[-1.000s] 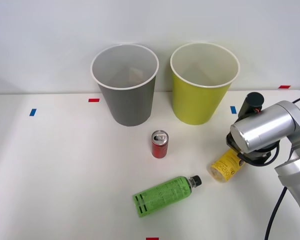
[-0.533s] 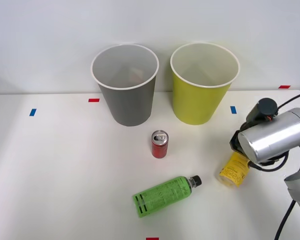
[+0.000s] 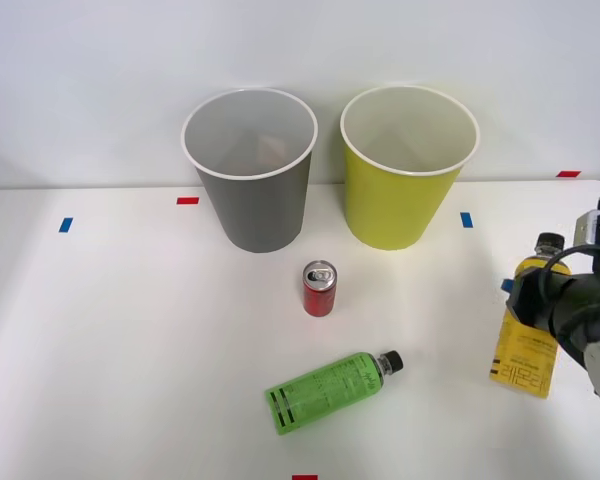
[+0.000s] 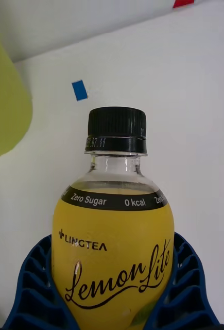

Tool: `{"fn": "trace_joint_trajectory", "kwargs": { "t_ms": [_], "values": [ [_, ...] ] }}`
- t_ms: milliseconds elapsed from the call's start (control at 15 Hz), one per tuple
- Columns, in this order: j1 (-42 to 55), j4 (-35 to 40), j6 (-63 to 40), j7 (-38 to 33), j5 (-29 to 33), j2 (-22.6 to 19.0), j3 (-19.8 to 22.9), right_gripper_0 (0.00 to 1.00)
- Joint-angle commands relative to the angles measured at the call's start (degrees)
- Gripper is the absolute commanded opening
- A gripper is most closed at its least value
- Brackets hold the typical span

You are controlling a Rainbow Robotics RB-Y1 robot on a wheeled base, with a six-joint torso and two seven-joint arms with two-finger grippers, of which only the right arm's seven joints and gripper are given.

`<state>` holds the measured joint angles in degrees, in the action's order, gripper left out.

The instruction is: Put cans in the gray bin, plastic bottles in the light green bin

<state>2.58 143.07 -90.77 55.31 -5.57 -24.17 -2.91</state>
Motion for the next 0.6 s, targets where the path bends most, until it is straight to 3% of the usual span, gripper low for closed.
{"fn": "trace_joint_trajectory", "kwargs": {
  "t_ms": [67, 600],
  "values": [
    [2.4, 1.7, 8.1, 1.6, -3.9, 0.6, 2.6, 0.0],
    [2.5, 3.4, 27.4, 5.9, -8.8, 3.2, 5.8, 0.0]
  ]
}}
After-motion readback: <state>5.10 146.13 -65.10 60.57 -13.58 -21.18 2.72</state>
